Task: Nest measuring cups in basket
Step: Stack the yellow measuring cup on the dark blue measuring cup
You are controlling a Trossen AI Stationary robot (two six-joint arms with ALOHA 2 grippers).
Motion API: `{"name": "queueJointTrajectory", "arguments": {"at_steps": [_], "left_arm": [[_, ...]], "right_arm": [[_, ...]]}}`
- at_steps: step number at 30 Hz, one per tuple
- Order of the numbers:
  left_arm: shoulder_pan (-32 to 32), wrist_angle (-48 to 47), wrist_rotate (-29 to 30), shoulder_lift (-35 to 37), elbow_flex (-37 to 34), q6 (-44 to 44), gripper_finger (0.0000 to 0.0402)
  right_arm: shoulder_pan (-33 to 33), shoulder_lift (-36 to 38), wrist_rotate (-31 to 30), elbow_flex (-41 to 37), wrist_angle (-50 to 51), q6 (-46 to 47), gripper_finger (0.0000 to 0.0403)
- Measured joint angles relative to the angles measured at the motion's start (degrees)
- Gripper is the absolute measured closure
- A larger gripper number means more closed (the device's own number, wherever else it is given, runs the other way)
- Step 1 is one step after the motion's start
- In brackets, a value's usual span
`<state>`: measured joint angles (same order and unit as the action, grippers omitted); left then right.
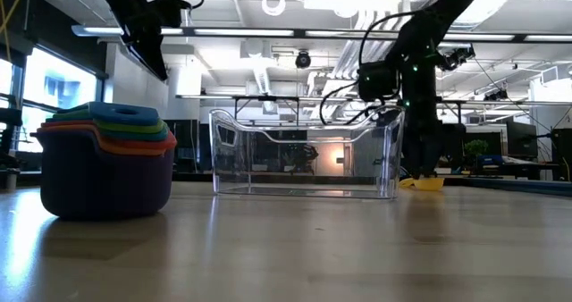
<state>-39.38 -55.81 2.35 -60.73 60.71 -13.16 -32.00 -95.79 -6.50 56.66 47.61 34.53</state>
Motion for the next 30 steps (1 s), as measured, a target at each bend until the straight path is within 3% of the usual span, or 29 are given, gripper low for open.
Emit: {"name": "queueJointTrajectory", "arguments": {"at_steps": [10, 18, 23, 30], "left_arm": [[0.0, 0.1, 0.0, 0.0, 0.0, -0.49, 0.0342], [0.0, 0.13, 0.0, -0.02, 0.0, -0.51, 0.0342], [0.0, 0.17, 0.0, -0.02, 0.0, -0.53, 0.0342], [0.0, 0.15, 0.0, 0.0, 0.0, -0.53, 0.0342]], "right_arm": [[-0.23, -0.06, -2.12, -2.29, -2.14, 0.13, 0.0288], [-0.23, -2.49, -2.04, -2.29, -2.67, 0.02, 0.0339], [-0.21, -2.3, -2.33, -2.25, -2.57, 0.29, 0.0393], [0.15, -1.97, -1.43, -0.88, -0.29, 1.12, 0.0399]]}}
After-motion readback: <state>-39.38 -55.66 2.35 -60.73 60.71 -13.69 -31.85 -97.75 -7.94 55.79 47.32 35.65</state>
